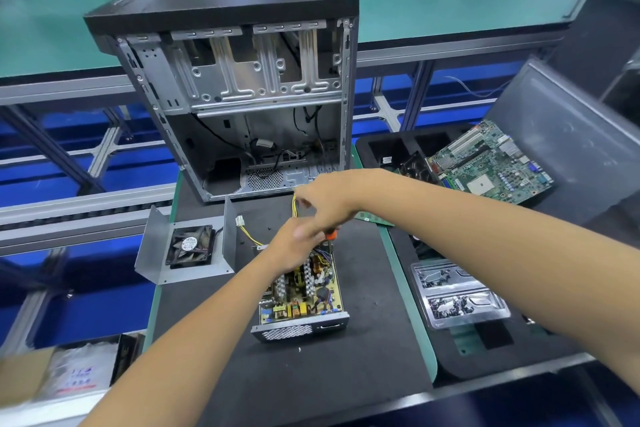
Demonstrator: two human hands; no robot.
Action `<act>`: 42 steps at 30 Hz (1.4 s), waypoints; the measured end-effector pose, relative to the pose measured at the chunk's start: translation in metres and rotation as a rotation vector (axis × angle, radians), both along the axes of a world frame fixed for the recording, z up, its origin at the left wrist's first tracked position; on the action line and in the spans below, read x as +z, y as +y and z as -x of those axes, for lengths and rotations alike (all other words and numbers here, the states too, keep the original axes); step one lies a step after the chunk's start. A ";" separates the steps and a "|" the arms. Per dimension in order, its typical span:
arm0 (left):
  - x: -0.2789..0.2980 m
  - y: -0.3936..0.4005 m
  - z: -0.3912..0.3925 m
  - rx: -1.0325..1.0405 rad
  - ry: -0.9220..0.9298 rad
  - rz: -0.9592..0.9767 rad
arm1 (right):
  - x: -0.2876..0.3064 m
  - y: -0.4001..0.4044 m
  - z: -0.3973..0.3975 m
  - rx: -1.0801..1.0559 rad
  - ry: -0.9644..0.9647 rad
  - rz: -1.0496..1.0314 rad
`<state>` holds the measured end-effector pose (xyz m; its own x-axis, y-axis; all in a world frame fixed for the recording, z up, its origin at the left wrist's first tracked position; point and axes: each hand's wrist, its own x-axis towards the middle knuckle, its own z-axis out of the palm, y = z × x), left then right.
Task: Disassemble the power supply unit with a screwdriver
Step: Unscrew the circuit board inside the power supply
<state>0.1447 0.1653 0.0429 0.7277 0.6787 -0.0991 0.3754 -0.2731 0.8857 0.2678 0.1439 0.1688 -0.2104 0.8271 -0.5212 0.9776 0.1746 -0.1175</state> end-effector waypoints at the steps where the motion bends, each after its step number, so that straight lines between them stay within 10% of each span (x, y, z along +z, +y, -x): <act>1: 0.001 -0.002 -0.001 0.014 -0.030 0.027 | -0.001 0.000 0.000 -0.052 -0.023 -0.040; 21: 0.000 0.006 0.005 -0.033 0.022 0.143 | -0.007 0.002 0.002 0.194 -0.110 -0.072; 30: 0.001 0.010 0.006 -0.033 -0.008 0.143 | -0.001 0.000 -0.003 -0.168 0.023 0.065; 42: -0.006 0.015 0.006 -0.038 -0.005 0.204 | -0.004 0.011 -0.002 0.125 -0.069 0.079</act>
<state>0.1385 0.1808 0.0374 0.7530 0.6172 -0.2282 0.3636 -0.1013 0.9260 0.2697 0.1549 0.1647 -0.2707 0.7523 -0.6006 0.9551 0.2881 -0.0696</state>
